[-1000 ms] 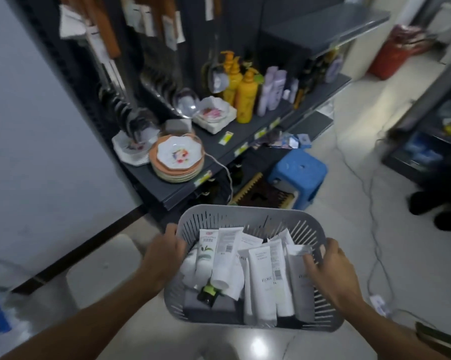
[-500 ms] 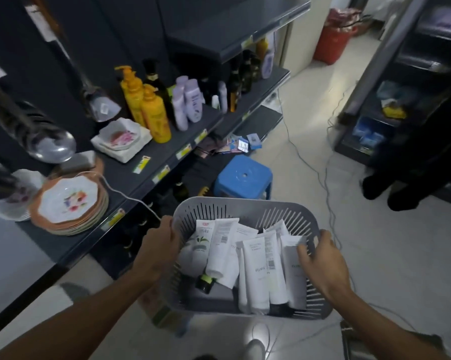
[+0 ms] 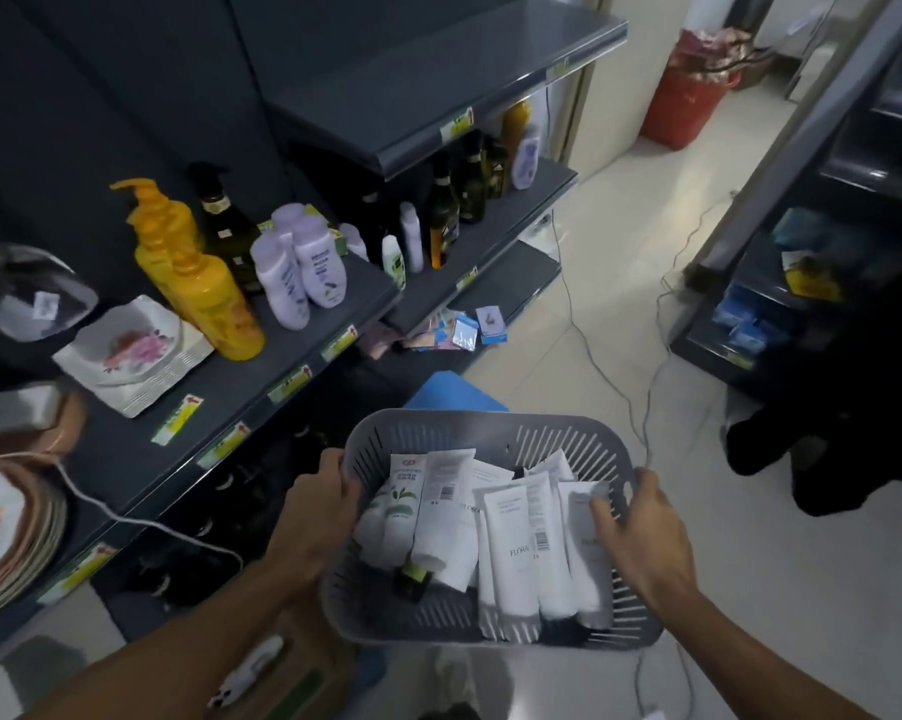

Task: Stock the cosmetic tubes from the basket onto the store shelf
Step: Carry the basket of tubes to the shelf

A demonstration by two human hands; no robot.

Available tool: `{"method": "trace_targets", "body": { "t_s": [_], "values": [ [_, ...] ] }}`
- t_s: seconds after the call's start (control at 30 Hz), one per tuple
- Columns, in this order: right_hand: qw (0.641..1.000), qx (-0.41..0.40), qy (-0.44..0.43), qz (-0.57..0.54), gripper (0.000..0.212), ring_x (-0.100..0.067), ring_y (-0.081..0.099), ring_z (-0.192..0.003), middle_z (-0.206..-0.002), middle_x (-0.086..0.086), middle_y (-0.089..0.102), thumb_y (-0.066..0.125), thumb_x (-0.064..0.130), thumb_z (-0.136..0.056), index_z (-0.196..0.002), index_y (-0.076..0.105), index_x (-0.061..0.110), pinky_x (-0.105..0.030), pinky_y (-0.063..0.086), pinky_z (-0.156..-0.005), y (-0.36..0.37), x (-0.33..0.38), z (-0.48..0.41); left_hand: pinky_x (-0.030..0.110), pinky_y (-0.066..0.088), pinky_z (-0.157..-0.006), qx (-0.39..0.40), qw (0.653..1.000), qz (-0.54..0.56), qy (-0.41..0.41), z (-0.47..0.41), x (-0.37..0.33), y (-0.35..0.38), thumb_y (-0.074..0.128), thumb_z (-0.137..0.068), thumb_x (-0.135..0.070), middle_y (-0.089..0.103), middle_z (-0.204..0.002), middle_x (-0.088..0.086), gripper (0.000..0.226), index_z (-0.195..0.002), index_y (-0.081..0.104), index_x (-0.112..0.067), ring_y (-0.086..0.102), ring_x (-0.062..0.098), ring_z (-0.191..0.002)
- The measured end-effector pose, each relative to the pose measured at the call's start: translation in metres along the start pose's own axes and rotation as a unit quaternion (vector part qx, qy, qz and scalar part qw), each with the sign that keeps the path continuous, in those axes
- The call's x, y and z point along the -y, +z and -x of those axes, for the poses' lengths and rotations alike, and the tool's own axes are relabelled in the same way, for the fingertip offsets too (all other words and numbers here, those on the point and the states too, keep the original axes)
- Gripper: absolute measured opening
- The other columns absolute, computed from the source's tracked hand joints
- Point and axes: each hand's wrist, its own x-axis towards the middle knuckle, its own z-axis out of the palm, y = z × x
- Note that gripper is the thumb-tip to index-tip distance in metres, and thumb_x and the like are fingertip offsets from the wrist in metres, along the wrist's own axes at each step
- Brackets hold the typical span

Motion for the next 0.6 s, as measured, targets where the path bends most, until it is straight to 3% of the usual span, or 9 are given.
{"method": "trace_targets", "body": {
  "t_s": [0.2,0.37,0.5,0.6],
  "values": [
    [0.997,0.041,-0.057,0.013,0.062,-0.039,0.067,-0.104,-0.132,-0.017,0.063,0.052,0.049,-0.098,-0.146,0.038,0.012,-0.049,0.058,-0.085,0.003,0.026,-0.132,0.044,0.055,-0.046,-0.006,0.996,-0.022,-0.091,-0.069,-0.031,0.023,0.041,-0.105,-0.029,0.065,-0.071,0.007,0.010,-0.112,0.040,-0.022,0.064,0.024,-0.054],
    [0.987,0.102,-0.117,0.029,0.058,-0.043,0.065,-0.106,-0.129,-0.018,0.064,0.056,0.046,-0.097,-0.142,0.040,0.014,-0.047,0.054,-0.085,0.015,0.056,-0.244,0.047,0.056,-0.049,-0.041,0.986,-0.014,-0.164,-0.112,-0.055,0.045,0.047,-0.104,-0.026,0.065,-0.069,0.003,0.012,-0.112,0.039,-0.021,0.063,0.021,-0.051],
    [0.971,0.172,-0.162,0.023,0.053,-0.042,0.066,-0.102,-0.125,-0.018,0.065,0.060,0.039,-0.095,-0.138,0.043,0.015,-0.044,0.052,-0.080,0.037,0.083,-0.329,0.048,0.056,-0.050,-0.082,0.967,0.015,-0.240,-0.143,-0.073,0.074,0.045,-0.105,-0.029,0.063,-0.068,0.003,0.013,-0.112,0.040,-0.019,0.063,0.020,-0.050],
    [0.955,0.206,-0.208,0.038,0.052,-0.040,0.066,-0.102,-0.127,-0.017,0.064,0.061,0.035,-0.094,-0.139,0.043,0.015,-0.044,0.052,-0.079,0.057,0.104,-0.378,0.047,0.057,-0.056,-0.088,0.944,0.049,-0.313,-0.162,-0.081,0.094,0.043,-0.105,-0.028,0.064,-0.075,0.003,0.013,-0.115,0.038,-0.021,0.064,0.021,-0.060]
  ]
}}
